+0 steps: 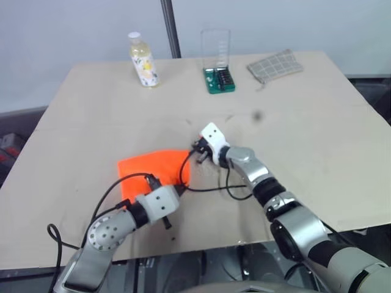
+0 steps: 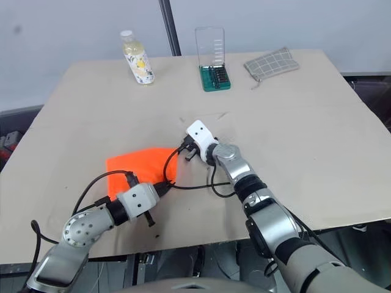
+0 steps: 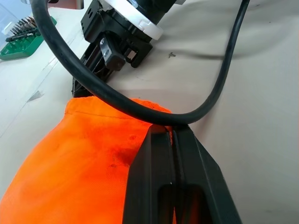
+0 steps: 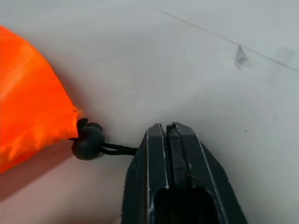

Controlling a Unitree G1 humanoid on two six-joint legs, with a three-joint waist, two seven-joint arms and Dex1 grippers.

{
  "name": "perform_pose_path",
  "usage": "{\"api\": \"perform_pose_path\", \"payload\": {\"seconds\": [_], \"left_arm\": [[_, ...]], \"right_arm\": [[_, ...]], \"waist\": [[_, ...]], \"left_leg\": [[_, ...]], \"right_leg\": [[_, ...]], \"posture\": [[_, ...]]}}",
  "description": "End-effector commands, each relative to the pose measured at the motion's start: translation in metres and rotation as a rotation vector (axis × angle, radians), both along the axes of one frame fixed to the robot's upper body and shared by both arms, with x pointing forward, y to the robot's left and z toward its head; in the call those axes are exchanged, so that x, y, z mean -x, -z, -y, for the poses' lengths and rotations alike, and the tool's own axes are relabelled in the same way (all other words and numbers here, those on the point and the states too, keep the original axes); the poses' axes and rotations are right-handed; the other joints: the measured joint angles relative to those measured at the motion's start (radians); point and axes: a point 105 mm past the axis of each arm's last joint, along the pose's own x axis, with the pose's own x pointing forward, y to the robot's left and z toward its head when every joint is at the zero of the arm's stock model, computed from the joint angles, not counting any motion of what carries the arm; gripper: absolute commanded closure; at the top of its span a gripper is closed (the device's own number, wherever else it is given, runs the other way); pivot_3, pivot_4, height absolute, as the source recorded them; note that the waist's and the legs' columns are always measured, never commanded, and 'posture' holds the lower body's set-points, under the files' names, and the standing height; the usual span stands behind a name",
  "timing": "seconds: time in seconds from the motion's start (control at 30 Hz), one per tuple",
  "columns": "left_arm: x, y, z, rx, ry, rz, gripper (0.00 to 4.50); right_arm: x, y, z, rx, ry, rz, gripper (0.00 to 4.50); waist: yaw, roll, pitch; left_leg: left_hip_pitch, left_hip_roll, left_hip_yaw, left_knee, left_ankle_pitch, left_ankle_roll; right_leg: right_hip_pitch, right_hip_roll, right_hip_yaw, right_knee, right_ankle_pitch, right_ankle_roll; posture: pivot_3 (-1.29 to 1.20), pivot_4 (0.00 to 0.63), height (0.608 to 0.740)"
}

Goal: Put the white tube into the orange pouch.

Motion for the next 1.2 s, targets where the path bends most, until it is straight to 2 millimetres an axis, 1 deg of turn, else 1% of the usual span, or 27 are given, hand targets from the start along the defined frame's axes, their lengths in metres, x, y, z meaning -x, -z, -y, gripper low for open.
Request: {"api": "perform_pose_path", "payload": {"seconds": [0.03, 0.07, 0.2, 0.3, 0.4, 0.47, 0.53, 0.67, 0.77, 0.8, 0.83, 0.9, 0.93, 0.97, 1.0, 1.03, 1.1, 1.13, 1.2], "left_arm": [[0.000, -0.014, 0.004, 0.014, 0.018, 0.059, 4.50], [-0.001, -0.014, 0.004, 0.017, 0.016, 0.059, 4.50], [-0.005, -0.018, 0.004, 0.040, 0.004, 0.070, 4.50], [-0.010, -0.026, 0.004, 0.091, -0.020, 0.078, 4.50], [-0.012, -0.031, 0.005, 0.127, -0.034, 0.080, 4.50], [-0.013, -0.031, 0.005, 0.135, -0.038, 0.077, 4.50], [-0.013, -0.030, 0.005, 0.133, -0.041, 0.073, 4.50], [-0.017, -0.030, 0.004, 0.153, -0.076, 0.057, 4.50], [-0.017, -0.044, 0.003, 0.312, -0.079, 0.012, 4.50], [-0.017, -0.050, 0.003, 0.347, -0.072, 0.009, 3.97], [-0.018, -0.054, 0.002, 0.359, -0.075, 0.017, 3.73], [-0.025, -0.066, -0.005, 0.393, -0.124, 0.054, 2.95], [-0.028, -0.075, -0.007, 0.437, -0.136, 0.071, 2.44], [-0.030, -0.084, -0.009, 0.472, -0.138, 0.088, 2.06], [-0.031, -0.098, -0.011, 0.511, -0.123, 0.121, 1.69], [-0.031, -0.109, -0.013, 0.536, -0.107, 0.154, 1.69], [-0.043, -0.127, -0.027, 0.508, -0.131, 0.238, 1.69], [-0.048, -0.131, -0.031, 0.470, -0.136, 0.261, 1.69], [-0.053, -0.132, -0.030, 0.401, -0.097, 0.279, 1.69]], "right_arm": [[0.007, 0.037, 0.018, 0.071, 0.046, -0.105, 4.43], [0.006, 0.031, 0.017, 0.043, 0.050, -0.098, 4.43], [-0.002, -0.017, 0.011, -0.188, 0.040, -0.039, 4.43], [-0.009, -0.059, 0.015, -0.362, 0.036, -0.011, 4.43], [-0.014, -0.094, 0.024, -0.478, 0.037, 0.010, 4.43], [-0.014, -0.108, 0.028, -0.517, 0.028, 0.020, 4.43], [-0.014, -0.118, 0.033, -0.533, 0.019, 0.027, 4.43], [-0.011, -0.128, 0.037, -0.554, 0.016, 0.039, 4.43], [-0.006, -0.137, 0.035, -0.560, -0.001, 0.061, 4.43], [-0.004, -0.140, 0.034, -0.558, -0.010, 0.070, 4.50], [-0.002, -0.143, 0.033, -0.557, -0.018, 0.078, 4.50], [0.003, -0.150, 0.030, -0.558, -0.043, 0.097, 4.50], [0.005, -0.154, 0.029, -0.557, -0.059, 0.109, 4.50], [0.007, -0.158, 0.028, -0.555, -0.072, 0.119, 4.50], [0.010, -0.162, 0.026, -0.549, -0.087, 0.134, 4.50], [0.012, -0.165, 0.026, -0.544, -0.099, 0.146, 4.50], [0.017, -0.173, 0.024, -0.528, -0.134, 0.175, 4.50], [0.020, -0.176, 0.022, -0.520, -0.150, 0.186, 4.50], [0.025, -0.181, 0.019, -0.500, -0.186, 0.217, 4.50]], "waist": [[0.000, 0.000, 0.000], [0.000, 0.000, 0.000], [0.001, 0.000, 0.001], [-0.001, 0.000, 0.002], [-0.001, 0.001, 0.002], [-0.003, 0.001, 0.002], [-0.003, 0.001, 0.002], [-0.002, 0.001, 0.002], [-0.001, 0.001, 0.002], [-0.001, 0.001, 0.002], [-0.001, 0.001, 0.002], [0.000, 0.001, 0.002], [0.001, 0.000, 0.002], [0.000, 0.000, 0.002], [0.000, 0.000, 0.002], [0.000, 0.000, 0.002], [0.001, 0.000, 0.002], [0.001, 0.000, 0.002], [0.000, 0.000, 0.002]], "left_leg": [[0.000, 0.000, 0.000, 0.000, 0.000, 0.000], [0.000, 0.000, 0.000, 0.000, 0.000, 0.000], [-0.001, 0.000, 0.000, 0.000, 0.000, 0.000], [-0.004, 0.000, 0.000, 0.000, 0.000, 0.000], [-0.009, 0.001, 0.000, 0.000, 0.000, 0.000], [-0.013, 0.001, 0.000, 0.000, 0.000, 0.000], [-0.015, 0.001, 0.000, 0.000, 0.000, 0.000], [-0.016, 0.001, 0.000, -0.001, 0.000, 0.000], [-0.019, 0.001, 0.000, -0.001, 0.000, 0.000], [-0.019, 0.001, 0.000, -0.001, 0.000, 0.000], [-0.020, 0.001, 0.000, -0.001, 0.000, 0.000], [-0.020, 0.001, 0.000, -0.001, 0.000, 0.000], [-0.020, 0.001, 0.000, -0.001, 0.000, 0.000], [-0.020, 0.001, 0.000, 0.000, 0.000, 0.000], [-0.020, 0.001, 0.000, 0.000, 0.000, 0.000], [-0.020, 0.001, 0.000, 0.000, 0.000, 0.000], [-0.020, 0.001, -0.001, 0.001, 0.000, 0.000], [-0.020, 0.000, -0.001, 0.001, 0.000, 0.000], [-0.020, 0.000, -0.001, 0.001, 0.000, -0.001]], "right_leg": [[0.000, 0.000, 0.000, 0.000, 0.000, 0.000], [0.000, 0.000, 0.000, 0.000, 0.000, 0.000], [0.000, 0.000, 0.000, -0.001, 0.000, 0.000], [-0.002, 0.000, 0.000, -0.001, 0.000, 0.000], [-0.007, 0.000, 0.000, -0.001, 0.000, 0.000], [-0.011, 0.000, 0.000, 0.000, 0.001, 0.000], [-0.012, 0.000, 0.000, -0.001, 0.001, 0.000], [-0.013, 0.000, -0.001, -0.003, 0.001, 0.000], [-0.015, -0.001, -0.001, -0.003, 0.001, 0.000], [-0.015, -0.001, -0.001, -0.003, 0.001, 0.000], [-0.016, -0.001, -0.001, -0.002, 0.001, 0.000], [-0.017, -0.001, -0.001, -0.002, 0.001, 0.000], [-0.017, -0.001, -0.001, -0.002, 0.001, 0.000], [-0.017, -0.001, -0.001, -0.002, 0.001, 0.000], [-0.017, -0.001, -0.001, -0.001, 0.001, 0.000], [-0.017, -0.001, -0.001, -0.001, 0.001, 0.000], [-0.017, -0.001, -0.001, -0.001, 0.001, 0.000], [-0.017, -0.001, -0.002, -0.001, 0.001, 0.000], [-0.017, -0.001, -0.001, -0.001, 0.001, 0.000]], "posture": [[0.00, 0.150, 0.740], [0.00, 0.150, 0.740], [0.00, 0.150, 0.740], [0.00, 0.150, 0.740], [0.00, 0.150, 0.740], [0.00, 0.150, 0.740], [0.00, 0.150, 0.740], [0.00, 0.150, 0.740], [0.00, 0.150, 0.740], [0.00, 0.150, 0.740], [0.00, 0.150, 0.740], [0.00, 0.150, 0.740], [0.00, 0.150, 0.740], [0.00, 0.150, 0.740], [0.00, 0.150, 0.740], [0.00, 0.150, 0.740], [0.00, 0.150, 0.740], [0.00, 0.150, 0.740], [0.00, 0.150, 0.740]]}}
